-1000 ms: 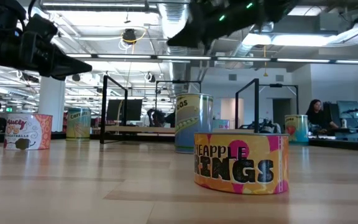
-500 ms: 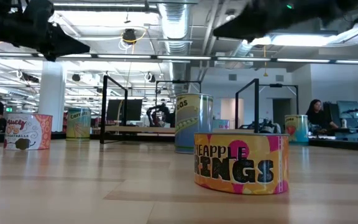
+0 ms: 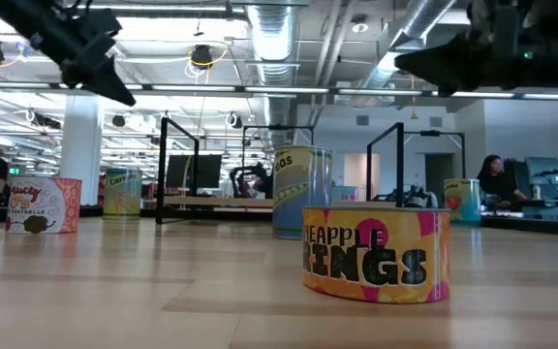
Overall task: Pick and place cans onto a shelf
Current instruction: Put the canned carrots on the shelf
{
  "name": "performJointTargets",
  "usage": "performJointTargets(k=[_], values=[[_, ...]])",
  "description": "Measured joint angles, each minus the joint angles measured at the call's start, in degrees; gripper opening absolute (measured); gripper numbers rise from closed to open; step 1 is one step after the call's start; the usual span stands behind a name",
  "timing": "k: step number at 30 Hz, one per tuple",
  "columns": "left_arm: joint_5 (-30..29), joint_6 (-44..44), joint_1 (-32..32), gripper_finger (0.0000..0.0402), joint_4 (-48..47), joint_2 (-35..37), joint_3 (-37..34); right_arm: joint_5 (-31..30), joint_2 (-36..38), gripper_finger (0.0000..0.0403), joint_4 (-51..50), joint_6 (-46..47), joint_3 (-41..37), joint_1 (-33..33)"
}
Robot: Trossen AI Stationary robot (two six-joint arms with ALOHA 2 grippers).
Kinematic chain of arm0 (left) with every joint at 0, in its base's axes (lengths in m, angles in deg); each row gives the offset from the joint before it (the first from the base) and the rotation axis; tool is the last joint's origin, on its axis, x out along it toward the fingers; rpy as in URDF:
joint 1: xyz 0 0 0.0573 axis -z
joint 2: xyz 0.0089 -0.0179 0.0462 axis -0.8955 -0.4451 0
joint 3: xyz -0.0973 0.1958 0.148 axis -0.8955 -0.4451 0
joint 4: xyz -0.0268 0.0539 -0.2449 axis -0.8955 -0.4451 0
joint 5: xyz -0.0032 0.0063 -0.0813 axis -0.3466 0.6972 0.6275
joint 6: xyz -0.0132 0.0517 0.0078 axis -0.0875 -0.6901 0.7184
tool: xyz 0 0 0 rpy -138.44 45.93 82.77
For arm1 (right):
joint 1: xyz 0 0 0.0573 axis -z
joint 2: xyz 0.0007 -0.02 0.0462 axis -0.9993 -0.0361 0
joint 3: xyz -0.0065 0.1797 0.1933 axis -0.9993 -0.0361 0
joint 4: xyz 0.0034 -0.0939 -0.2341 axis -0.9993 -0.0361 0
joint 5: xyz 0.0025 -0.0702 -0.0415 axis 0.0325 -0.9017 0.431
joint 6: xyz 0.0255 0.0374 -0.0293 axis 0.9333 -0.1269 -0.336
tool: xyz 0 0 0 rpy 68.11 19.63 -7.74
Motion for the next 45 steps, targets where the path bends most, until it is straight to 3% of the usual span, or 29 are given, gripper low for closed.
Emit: performJointTargets(k=[6,12,22,27,32,38,45], values=[[2.0,-0.3,-3.4,0.0000,-16.0,-9.9,13.8,0.3,4.7,0.0004,-0.3,-2.8,-1.2,1.3],[3.5,-7.7,-9.2,0.0000,-25.8,-17.9,21.4,6.9,11.8,0.0005,-6.9,-5.6,-1.2,5.5],[12.2,-23.6,-23.8,0.0000,-22.8,-29.4,21.4,7.7,16.6,0.0006,-13.8,-4.8,-1.2,7.0],[17.6,-33.0,-32.1,0.0000,-18.5,-31.0,20.5,7.7,16.5,0.0007,-13.9,-4.8,-1.2,7.0],[22.9,-41.4,-39.1,0.0000,-13.4,-30.9,14.3,7.7,16.5,0.0007,-14.3,-4.8,-1.2,7.0],[23.6,-44.6,-39.3,0.0013,-6.8,-30.9,10.2,7.6,16.4,0.0007,-14.3,-4.8,-1.2,7.0],[19.8,-45.6,-39.1,0.0073,-6.9,-30.9,10.1,7.4,16.4,0.0008,-14.3,-5.0,-1.2,7.2]])
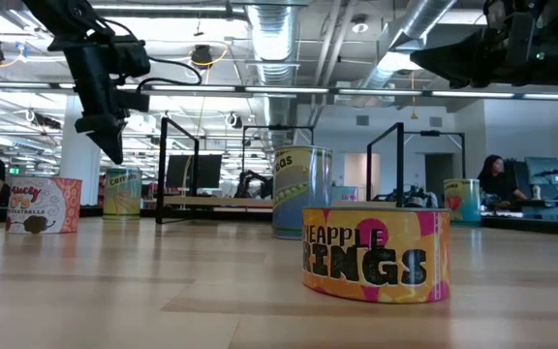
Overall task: Pick and place cans onto a shelf
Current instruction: Put the canned carrots on the shelf
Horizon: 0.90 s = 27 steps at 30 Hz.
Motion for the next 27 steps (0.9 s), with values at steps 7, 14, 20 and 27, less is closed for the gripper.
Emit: performJointTargets(k=[7,14,20,27], values=[[-0.8,0.7,-0.1,0.0113,2.6,-2.8,0.0,0.0,0.0,0.0008,0.0,-0.4,0.0,0.0],[-4.2,0.6,0.0,0.0110,6.0,-8.6,0.2,-0.1,0.0,0.0008,0.0,-0.7,0.0,0.0],[-7.7,0.0,0.1,0.0045,6.0,-10.2,0.2,-0.1,0.0,0.0008,0.0,-0.9,0.0,0.0],[-8.9,-0.1,0.1,0.0002,-2.1,-7.9,2.3,-0.1,0.0,0.0008,0.0,-1.0,0.0,0.1]])
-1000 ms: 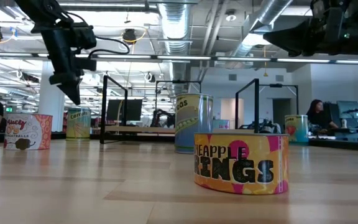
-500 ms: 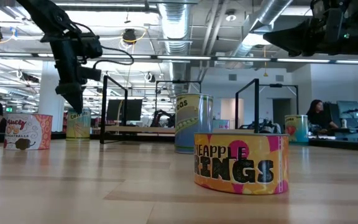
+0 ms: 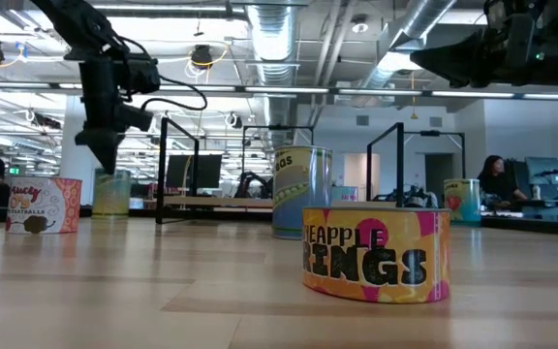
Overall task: Pick and place cans onto a shelf
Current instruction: Put the canned carrots on the shelf
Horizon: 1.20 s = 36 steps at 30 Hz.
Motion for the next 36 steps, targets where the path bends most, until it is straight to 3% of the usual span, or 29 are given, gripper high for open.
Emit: performJointTargets(k=[11,17,23,30,36], values=[[-2.3,3.7,0.0,0.0000,-10.3,6.2,13.9,0.0,0.0,0.0008,-0.9,1.3,0.0,1.8],[-5.3,6.4,0.0,0.0000,-6.4,11.7,20.6,0.0,0.0,0.0008,-1.0,1.2,0.0,1.8],[4.2,10.6,1.6,0.0000,-0.3,15.0,22.8,0.0,0.0,0.0008,-1.0,1.2,0.0,1.7],[3.1,13.3,11.5,0.0000,7.8,10.3,22.7,0.0,0.0,0.0008,-1.1,1.2,0.0,1.7],[3.0,18.0,18.7,0.0000,7.6,-0.8,28.6,0.0,0.0,0.0008,-1.3,1.2,0.0,1.7]])
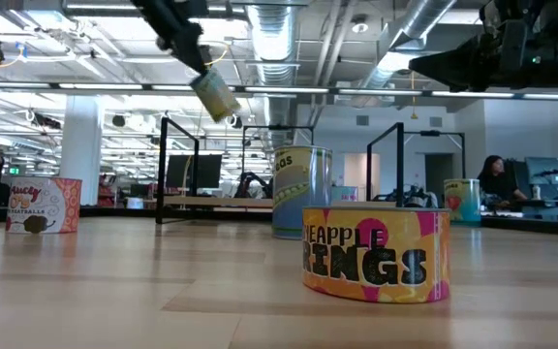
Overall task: Pick and place cans onto a shelf
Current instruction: Put the canned carrots on the shelf
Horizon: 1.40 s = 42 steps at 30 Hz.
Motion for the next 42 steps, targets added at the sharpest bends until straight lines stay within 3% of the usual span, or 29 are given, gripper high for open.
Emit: performJointTargets(k=[11,20,29,42], values=[[0.1,3.4,8.4,0.0000,-4.6,-25.7,20.0,0.0,0.0,0.0008,-0.1,-0.4,0.0,0.0],[0.9,2.0,10.2,0.0000,-6.9,-40.5,27.3,0.0,0.0,0.0008,-0.4,-0.4,0.0,0.0],[-0.5,0.3,10.4,0.0000,-4.5,-45.1,27.9,0.0,0.0,0.0008,-0.4,-0.6,0.0,0.0],[1.2,-0.5,10.3,0.0000,-1.5,-45.2,27.9,0.0,0.0,0.0008,-0.4,-0.5,0.0,0.0]])
